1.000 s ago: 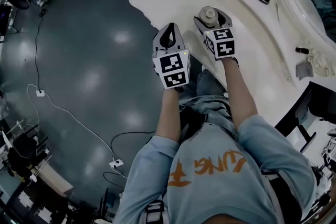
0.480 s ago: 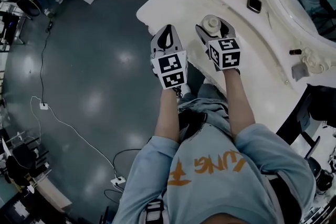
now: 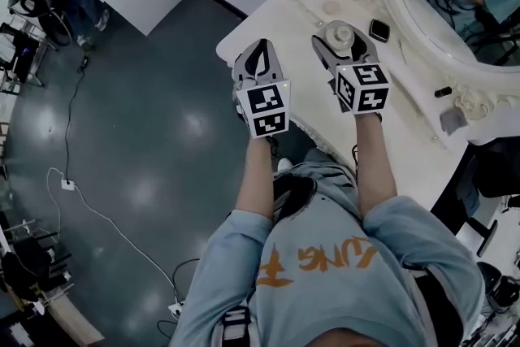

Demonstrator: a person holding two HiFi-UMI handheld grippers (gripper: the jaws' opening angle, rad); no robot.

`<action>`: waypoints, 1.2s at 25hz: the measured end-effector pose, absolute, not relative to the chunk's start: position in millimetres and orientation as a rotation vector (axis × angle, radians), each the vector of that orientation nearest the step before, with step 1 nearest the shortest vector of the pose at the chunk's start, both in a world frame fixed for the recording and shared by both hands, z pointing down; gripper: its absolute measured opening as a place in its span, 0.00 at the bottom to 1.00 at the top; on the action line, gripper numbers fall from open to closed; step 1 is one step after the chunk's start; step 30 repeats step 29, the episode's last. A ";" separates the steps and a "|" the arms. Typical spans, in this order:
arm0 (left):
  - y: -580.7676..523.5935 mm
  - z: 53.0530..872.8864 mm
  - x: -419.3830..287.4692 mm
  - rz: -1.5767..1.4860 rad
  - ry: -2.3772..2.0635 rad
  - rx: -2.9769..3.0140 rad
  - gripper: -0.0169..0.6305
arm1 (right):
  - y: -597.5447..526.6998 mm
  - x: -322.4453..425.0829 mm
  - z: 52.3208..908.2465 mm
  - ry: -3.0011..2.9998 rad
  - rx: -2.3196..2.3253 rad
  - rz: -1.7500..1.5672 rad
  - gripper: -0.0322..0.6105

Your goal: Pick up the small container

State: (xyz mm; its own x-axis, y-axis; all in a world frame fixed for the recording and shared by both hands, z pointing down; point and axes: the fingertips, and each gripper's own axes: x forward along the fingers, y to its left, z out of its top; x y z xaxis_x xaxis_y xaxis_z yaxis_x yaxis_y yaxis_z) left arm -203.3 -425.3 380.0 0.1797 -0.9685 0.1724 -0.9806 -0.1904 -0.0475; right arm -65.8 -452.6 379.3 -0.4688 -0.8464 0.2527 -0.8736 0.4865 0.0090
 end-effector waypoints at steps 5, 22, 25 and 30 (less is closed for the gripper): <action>-428.1 366.2 -198.2 0.226 -1.952 2.392 0.06 | -452.5 -60.2 363.0 -2.524 1.499 0.137 0.56; -420.1 362.9 -207.2 0.215 -1.968 2.376 0.06 | -447.7 -64.4 355.3 -2.520 1.495 0.107 0.56; -418.9 365.5 -209.1 0.221 -1.972 2.367 0.06 | -447.0 -66.0 358.2 -2.513 1.489 0.108 0.56; -418.4 372.5 -208.5 0.228 -1.970 2.354 0.06 | -448.0 -66.6 361.9 -2.503 1.482 0.108 0.56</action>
